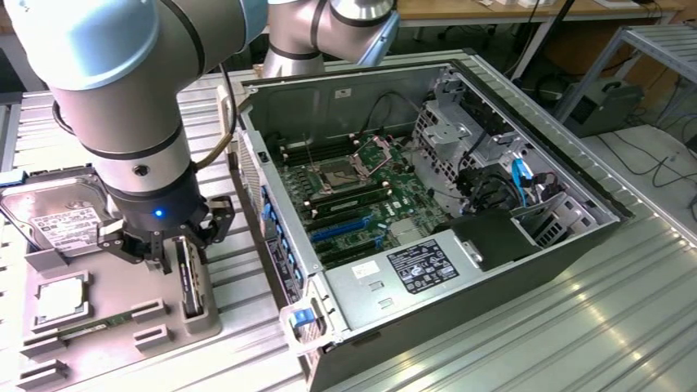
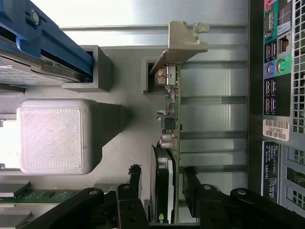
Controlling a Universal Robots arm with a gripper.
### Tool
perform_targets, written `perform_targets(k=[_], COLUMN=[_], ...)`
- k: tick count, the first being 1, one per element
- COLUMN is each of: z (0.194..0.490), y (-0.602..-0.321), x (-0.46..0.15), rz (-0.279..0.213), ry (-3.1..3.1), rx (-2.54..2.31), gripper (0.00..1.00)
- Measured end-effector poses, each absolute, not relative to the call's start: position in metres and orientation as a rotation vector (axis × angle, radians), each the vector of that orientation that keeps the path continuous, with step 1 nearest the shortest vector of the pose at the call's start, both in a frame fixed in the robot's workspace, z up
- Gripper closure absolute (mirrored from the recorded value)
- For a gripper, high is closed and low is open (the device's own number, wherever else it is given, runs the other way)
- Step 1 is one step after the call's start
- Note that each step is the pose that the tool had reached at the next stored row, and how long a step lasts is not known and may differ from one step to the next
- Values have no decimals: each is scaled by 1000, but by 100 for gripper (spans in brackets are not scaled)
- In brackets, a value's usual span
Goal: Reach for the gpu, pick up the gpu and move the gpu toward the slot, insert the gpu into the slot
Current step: 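Pick up the gpu and move the gpu toward the slot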
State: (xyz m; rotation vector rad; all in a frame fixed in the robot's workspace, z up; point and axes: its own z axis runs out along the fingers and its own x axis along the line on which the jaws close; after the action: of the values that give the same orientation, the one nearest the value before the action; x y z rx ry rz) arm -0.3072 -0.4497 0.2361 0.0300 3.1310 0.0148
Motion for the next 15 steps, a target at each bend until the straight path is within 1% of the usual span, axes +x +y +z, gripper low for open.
perform_targets(k=[1,3,5,15], z=[236,236,236,236], y=[-450,-450,-450,-450], x=[-307,-307,-307,-307], rz=[15,15,15,15], ry=[3131,3131,3131,3131], rx=[30,30,30,-10], gripper=[54,54,67,67])
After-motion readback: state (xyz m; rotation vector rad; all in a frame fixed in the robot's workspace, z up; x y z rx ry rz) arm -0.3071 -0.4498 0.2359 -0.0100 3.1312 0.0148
